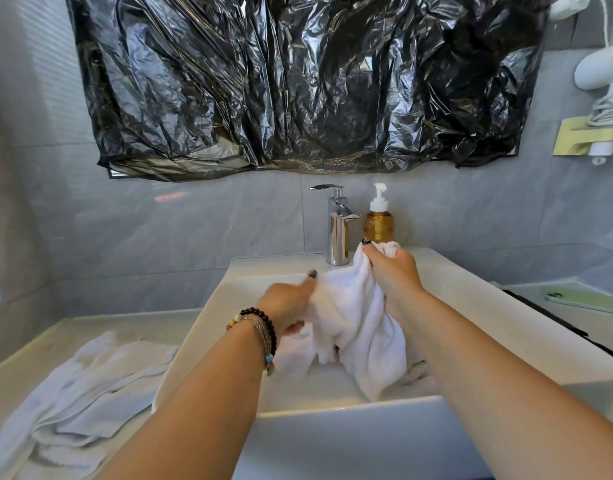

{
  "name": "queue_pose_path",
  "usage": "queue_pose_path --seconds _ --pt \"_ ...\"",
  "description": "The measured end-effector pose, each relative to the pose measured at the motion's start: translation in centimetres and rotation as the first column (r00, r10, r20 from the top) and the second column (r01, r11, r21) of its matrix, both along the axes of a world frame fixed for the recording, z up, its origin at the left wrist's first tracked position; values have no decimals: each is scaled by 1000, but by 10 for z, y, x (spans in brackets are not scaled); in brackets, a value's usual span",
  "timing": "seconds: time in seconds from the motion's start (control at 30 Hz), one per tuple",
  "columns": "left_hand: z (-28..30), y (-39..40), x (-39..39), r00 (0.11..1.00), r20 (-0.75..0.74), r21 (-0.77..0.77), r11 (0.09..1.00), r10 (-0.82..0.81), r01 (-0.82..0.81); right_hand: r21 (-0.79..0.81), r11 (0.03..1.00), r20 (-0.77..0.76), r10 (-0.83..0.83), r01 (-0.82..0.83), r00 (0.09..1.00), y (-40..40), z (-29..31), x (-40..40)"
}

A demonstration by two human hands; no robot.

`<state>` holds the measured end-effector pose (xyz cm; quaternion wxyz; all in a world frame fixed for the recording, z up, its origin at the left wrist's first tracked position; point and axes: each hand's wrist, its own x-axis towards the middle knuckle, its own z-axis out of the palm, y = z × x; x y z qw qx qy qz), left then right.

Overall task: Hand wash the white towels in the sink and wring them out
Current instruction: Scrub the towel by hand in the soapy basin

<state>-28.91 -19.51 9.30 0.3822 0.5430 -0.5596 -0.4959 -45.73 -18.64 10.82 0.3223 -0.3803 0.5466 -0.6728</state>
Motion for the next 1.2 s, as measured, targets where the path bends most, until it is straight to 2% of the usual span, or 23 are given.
queue_pose_path --seconds 0.03,0.1,0.17,0.23,0.3,0.37,0.43,0.5,0.53,0.57,0.6,0.63,0.67,0.7,0.73,0.77,0.87,0.97,1.0,1.07,1.13,1.17,1.2 --pt "2 -3 2 987 -140 -66 994 76 -86 32 999 -21 -12 13 1000 1 -1 -1" --pt "6 -6 5 899 -420 -104 978 122 -180 155 987 -104 63 -46 993 6 -1 2" --pt "9 -5 8 830 -550 -108 979 89 -176 315 936 -213 229 -156 950 8 -4 9" --pt "11 -3 7 812 -581 -112 983 55 -146 446 883 -365 328 -146 871 10 -4 14" --pt "15 3 5 824 -567 -126 986 15 -105 469 883 -542 293 -5 787 12 -5 13" --pt "20 6 3 820 -571 -148 987 -39 -56 404 905 -670 194 133 716 15 -6 8" --pt "28 7 3 814 -572 -168 986 -106 10 234 943 -790 43 237 611 18 -6 4" --pt "39 7 4 849 -493 -206 974 -190 98 -35 978 -826 -144 205 545 17 -1 4" --pt "47 8 6 868 -435 -228 962 -241 152 -174 976 -788 -216 128 577 16 5 6" --pt "54 8 9 882 -366 -247 945 -296 215 -276 960 -716 -231 37 659 13 12 8" --pt "60 7 12 884 -288 -259 919 -368 298 -305 950 -624 -152 -60 767 10 19 11" --pt "67 5 16 874 -198 -265 883 -444 389 -273 945 -503 18 -178 864 7 26 13" --pt "73 2 19 856 -103 -263 844 -506 468 -220 923 -361 223 -315 906 6 33 15" --pt "78 -1 23 835 -13 -246 811 -550 530 -162 885 -246 393 -437 886 3 37 16" --pt "83 -3 26 822 61 -218 796 -566 565 -107 840 -200 507 -533 839 0 40 17" --pt "88 -4 28 814 129 -195 790 -567 581 -45 815 -227 555 -578 800 -3 41 16" --pt "96 -6 36 801 301 -167 799 -517 578 119 824 -433 545 -554 718 -13 39 16" --pt "88 -16 46 844 434 -220 872 -314 437 204 828 -563 536 -522 629 -15 32 7" --pt "80 -21 48 844 480 -233 892 -240 387 224 812 -560 560 -539 611 -15 28 3" --pt "62 -28 51 813 549 -169 927 -195 336 241 789 -553 590 -565 588 -14 22 -4" --pt "47 -34 52 732 653 -60 950 -194 306 256 781 -543 603 -569 584 -14 22 -7" --pt "43 -36 53 692 700 -42 957 -178 288 296 759 -503 640 -580 581 -16 21 -7" --pt "41 -37 54 688 709 -67 957 -154 283 354 723 -438 688 -593 578 -16 21 -6"
